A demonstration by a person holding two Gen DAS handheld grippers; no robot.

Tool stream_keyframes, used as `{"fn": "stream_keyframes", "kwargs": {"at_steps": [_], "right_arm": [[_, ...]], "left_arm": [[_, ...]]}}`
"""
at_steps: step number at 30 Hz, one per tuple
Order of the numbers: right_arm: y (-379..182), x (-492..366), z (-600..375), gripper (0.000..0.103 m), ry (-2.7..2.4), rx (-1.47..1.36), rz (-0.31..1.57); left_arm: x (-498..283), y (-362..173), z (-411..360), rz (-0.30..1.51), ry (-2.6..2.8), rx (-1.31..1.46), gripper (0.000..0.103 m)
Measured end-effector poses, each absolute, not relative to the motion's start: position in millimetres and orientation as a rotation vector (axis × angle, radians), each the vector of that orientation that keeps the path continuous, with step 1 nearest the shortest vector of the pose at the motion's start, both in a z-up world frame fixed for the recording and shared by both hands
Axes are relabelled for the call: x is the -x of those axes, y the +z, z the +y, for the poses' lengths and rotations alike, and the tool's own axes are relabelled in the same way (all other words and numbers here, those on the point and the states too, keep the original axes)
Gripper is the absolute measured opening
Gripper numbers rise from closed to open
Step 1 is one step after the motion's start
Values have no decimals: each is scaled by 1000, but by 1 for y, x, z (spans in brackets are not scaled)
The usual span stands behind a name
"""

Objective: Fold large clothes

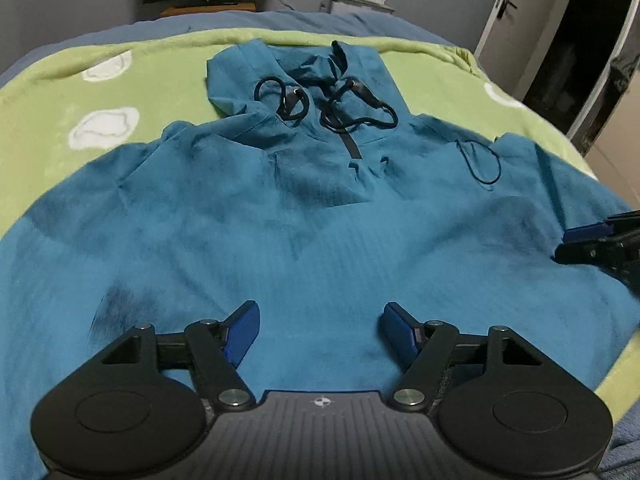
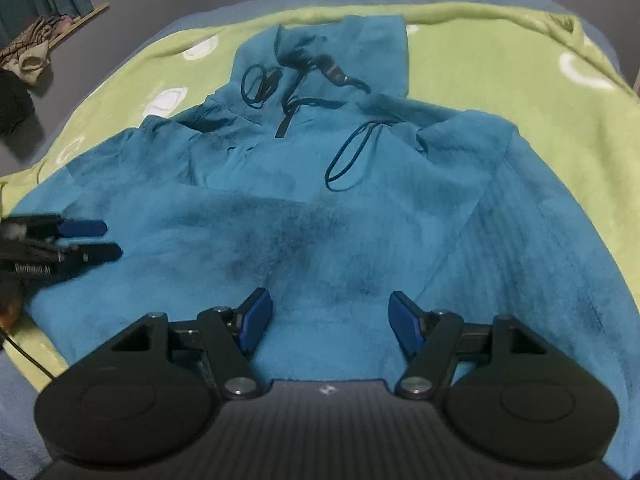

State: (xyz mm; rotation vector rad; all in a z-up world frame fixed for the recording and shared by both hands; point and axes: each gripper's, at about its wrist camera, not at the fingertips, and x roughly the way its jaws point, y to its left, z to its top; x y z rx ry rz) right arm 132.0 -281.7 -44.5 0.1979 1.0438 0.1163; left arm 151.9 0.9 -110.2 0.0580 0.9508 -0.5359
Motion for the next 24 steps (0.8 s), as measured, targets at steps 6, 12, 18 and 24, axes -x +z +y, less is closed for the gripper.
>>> {"fn": "stream_keyframes", "kwargs": {"at_steps": [6,12,18,24], "right_arm": [[-12,-168,-298,66,129,-294,947],[3,-251,-313,66,62,-270,788],[-15,-348,-326,66,-11,-236,675],[-55,-430,-338,66,-76,-252,628]], "left_arm": [[-178,-82,1,933,-520,30,72],[-243,-41,-12,799,-490,0,78],[-341,-40,-40,741,-413,73,79],[-437,-70,-65,733,-261,111,79]]}}
